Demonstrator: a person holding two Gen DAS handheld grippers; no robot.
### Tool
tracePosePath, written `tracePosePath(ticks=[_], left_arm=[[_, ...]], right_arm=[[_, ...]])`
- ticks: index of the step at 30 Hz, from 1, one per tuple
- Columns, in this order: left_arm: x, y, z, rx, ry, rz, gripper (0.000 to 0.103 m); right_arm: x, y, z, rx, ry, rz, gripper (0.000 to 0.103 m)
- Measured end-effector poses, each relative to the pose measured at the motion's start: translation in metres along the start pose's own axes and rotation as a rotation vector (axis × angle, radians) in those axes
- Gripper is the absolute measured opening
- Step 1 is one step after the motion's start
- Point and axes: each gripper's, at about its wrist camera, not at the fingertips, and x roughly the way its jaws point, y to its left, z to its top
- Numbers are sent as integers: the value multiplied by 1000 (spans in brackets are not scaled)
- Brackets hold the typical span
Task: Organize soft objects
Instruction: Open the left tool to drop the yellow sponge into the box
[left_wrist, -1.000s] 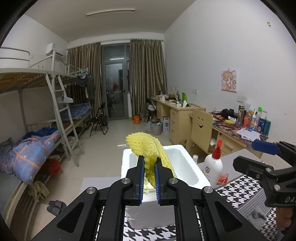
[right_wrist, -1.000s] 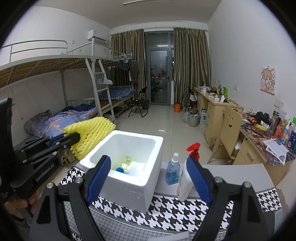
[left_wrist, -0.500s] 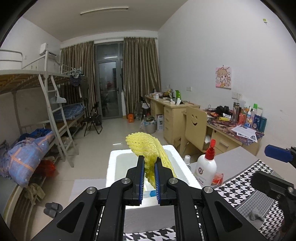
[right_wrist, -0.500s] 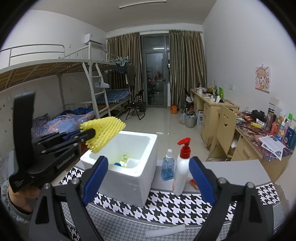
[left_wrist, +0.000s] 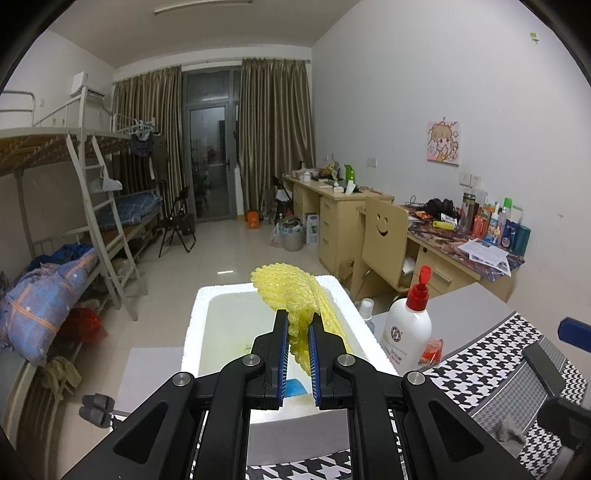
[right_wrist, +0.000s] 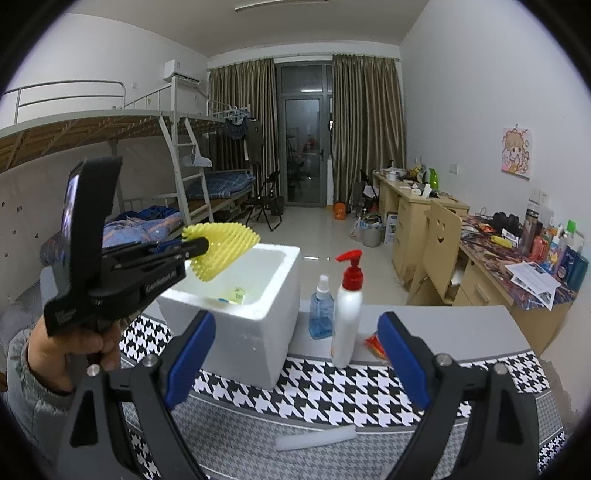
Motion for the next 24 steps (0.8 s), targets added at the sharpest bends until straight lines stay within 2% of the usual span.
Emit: tracePosePath(ticks=[13, 19, 20, 21, 22, 23, 24], left_arm=[[27, 2, -1, -11, 61, 10, 11], [41, 4, -3, -21, 108, 10, 15], [43, 4, -3, -19, 114, 8, 25], [44, 4, -3, -15, 119, 8, 42], [44, 3, -3, -13, 120, 13, 52], [42, 3, -3, -13, 115, 19, 68], [41, 2, -4, -11, 107, 27, 77]], right_arm=[[-2, -14, -16, 28, 27, -13, 92], [-2, -19, -18, 43, 33, -11, 92], [-2, -19, -18, 43, 34, -10, 92], [-2, -19, -18, 44, 33, -12, 92], [-2, -20, -18, 46, 32, -12, 92], [-2, -21, -18, 49, 32, -9, 92], [-2, -22, -18, 52, 32, -8, 92]])
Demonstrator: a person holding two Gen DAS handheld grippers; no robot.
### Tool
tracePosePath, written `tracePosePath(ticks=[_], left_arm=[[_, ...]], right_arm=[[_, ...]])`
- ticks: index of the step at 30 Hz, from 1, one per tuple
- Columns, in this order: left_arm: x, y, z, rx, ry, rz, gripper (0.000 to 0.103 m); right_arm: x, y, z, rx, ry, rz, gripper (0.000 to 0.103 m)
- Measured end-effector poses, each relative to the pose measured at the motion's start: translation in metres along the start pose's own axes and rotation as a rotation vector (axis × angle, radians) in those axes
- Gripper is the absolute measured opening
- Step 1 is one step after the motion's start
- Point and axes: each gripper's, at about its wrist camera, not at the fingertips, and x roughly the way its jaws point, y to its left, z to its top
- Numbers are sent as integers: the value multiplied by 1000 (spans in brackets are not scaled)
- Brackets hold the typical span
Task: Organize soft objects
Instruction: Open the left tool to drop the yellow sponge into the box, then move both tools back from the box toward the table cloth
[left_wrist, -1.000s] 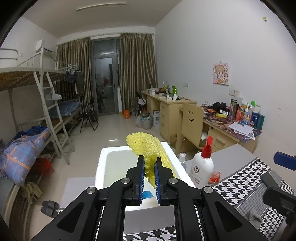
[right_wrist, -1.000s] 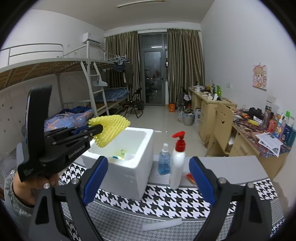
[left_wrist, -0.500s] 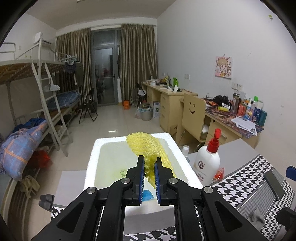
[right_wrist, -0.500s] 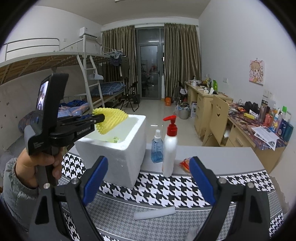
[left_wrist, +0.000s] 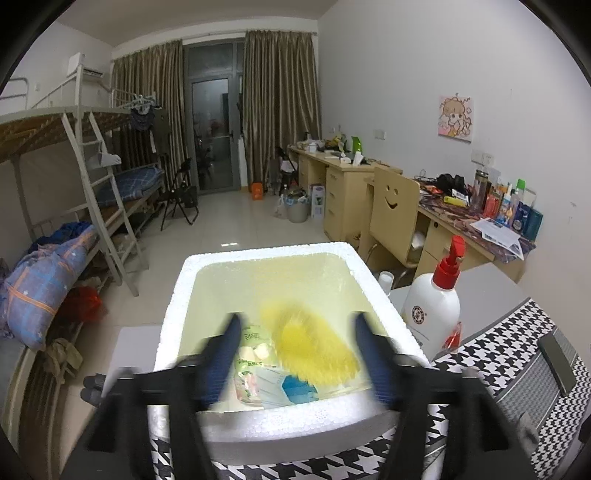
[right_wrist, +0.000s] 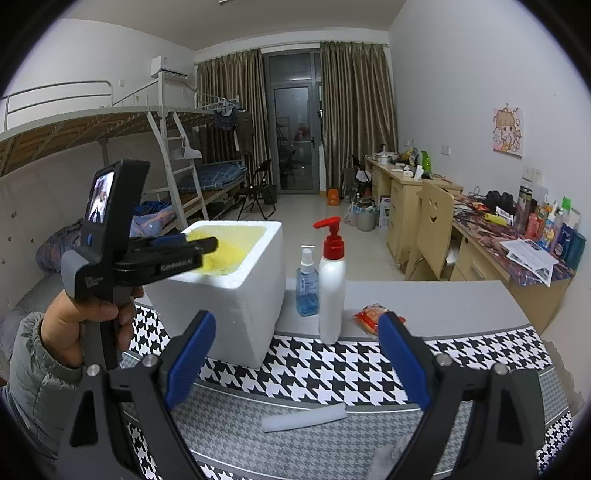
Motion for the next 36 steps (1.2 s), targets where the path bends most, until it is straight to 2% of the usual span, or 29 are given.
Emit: tracePosePath(ticks=[5, 12, 30, 36], left_arm=[[-6, -5, -2, 14, -15, 23, 92], [-27, -11, -1, 15, -76, 36, 102], [-77, -21, -13, 23, -175, 88, 102], [-96, -24, -19, 12, -196, 68, 102]], right_arm=[[0, -4, -1, 9, -4, 3, 92], [-4, -6, -1, 15, -13, 10, 92], [-31, 4, -3, -29, -73, 15, 92], [-46, 8, -5, -39, -90, 7, 92]])
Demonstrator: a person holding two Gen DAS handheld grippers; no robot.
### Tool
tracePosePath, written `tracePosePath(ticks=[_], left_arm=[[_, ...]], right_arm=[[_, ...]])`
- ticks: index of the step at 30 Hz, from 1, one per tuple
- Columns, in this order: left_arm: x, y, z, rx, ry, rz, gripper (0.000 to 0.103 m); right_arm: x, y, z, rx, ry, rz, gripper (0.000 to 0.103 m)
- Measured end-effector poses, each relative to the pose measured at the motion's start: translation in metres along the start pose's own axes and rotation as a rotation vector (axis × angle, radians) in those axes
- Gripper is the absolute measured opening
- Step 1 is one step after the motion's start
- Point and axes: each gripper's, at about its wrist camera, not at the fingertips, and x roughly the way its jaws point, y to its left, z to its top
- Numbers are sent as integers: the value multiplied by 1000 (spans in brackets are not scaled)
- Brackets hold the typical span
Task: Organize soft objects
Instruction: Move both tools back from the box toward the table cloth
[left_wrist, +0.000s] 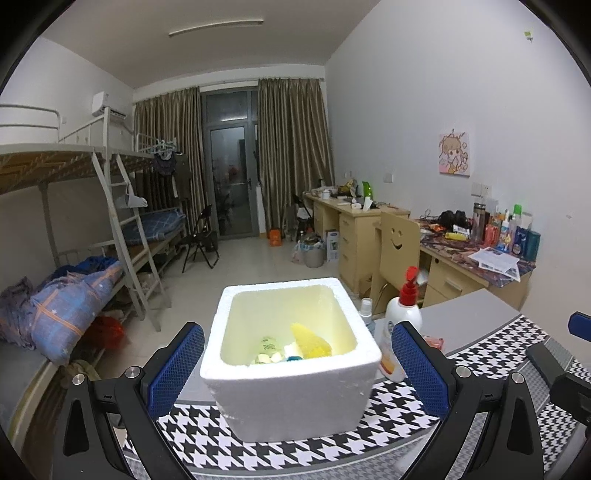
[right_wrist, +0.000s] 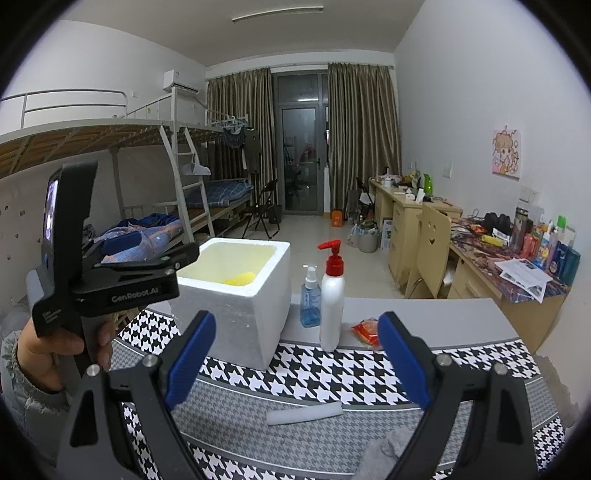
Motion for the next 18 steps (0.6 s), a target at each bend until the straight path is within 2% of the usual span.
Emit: tracePosePath(ticks=[18], left_arm=[[-45, -12, -24, -5, -23, -47, 102]], right_arm=[[-44, 7, -19, -24, -43, -12, 92]])
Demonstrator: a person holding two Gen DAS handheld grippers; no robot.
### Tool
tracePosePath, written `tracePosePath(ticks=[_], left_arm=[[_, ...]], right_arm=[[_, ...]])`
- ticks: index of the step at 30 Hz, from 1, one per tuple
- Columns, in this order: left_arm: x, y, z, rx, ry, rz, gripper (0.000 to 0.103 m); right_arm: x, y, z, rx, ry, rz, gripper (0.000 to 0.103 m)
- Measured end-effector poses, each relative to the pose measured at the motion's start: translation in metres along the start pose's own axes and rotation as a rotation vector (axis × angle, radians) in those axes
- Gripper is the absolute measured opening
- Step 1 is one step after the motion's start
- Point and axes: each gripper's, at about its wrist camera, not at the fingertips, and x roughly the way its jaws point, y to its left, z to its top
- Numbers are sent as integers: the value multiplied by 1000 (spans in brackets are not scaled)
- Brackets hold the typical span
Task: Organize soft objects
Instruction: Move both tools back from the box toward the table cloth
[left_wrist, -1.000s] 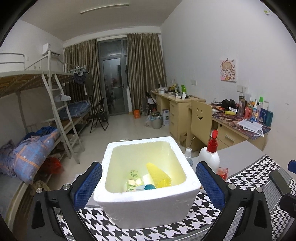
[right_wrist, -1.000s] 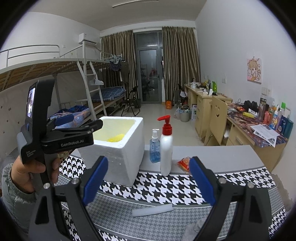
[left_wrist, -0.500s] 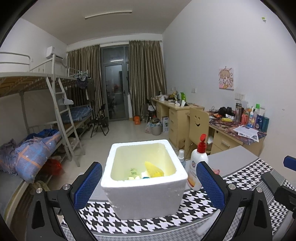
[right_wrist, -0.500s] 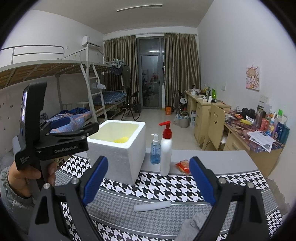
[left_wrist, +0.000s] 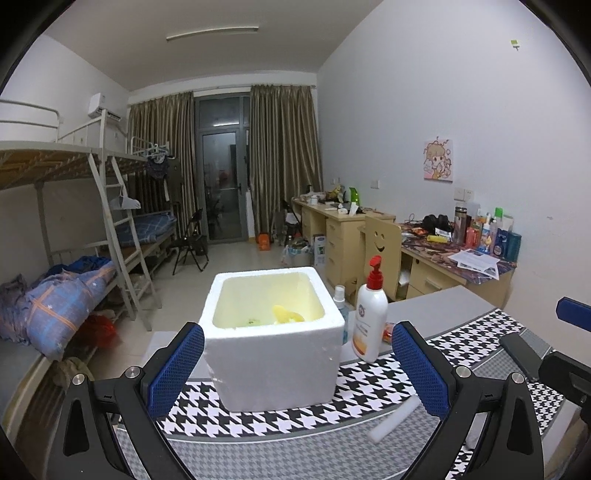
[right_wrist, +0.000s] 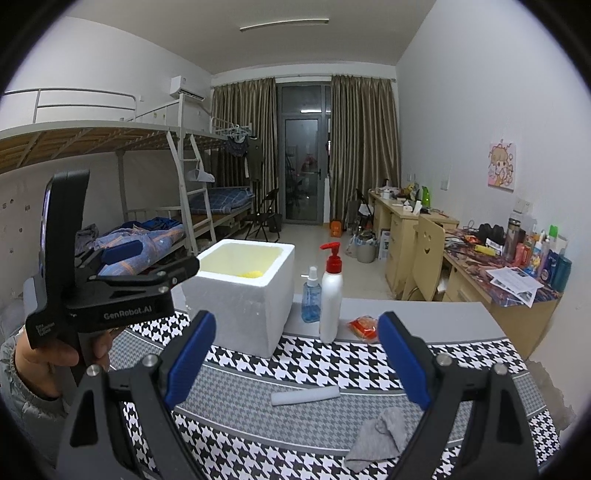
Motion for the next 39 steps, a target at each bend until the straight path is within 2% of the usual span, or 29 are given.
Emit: tracePosePath(ticks=[20, 39], left_arm=[[-45, -14, -22, -7, -33, -59, 102], [-70, -29, -47, -25, -79, -121, 102]], right_arm=[[-39, -4, -22, 9, -22, -47, 92], [-52, -15, -52, 42, -56, -121, 92]])
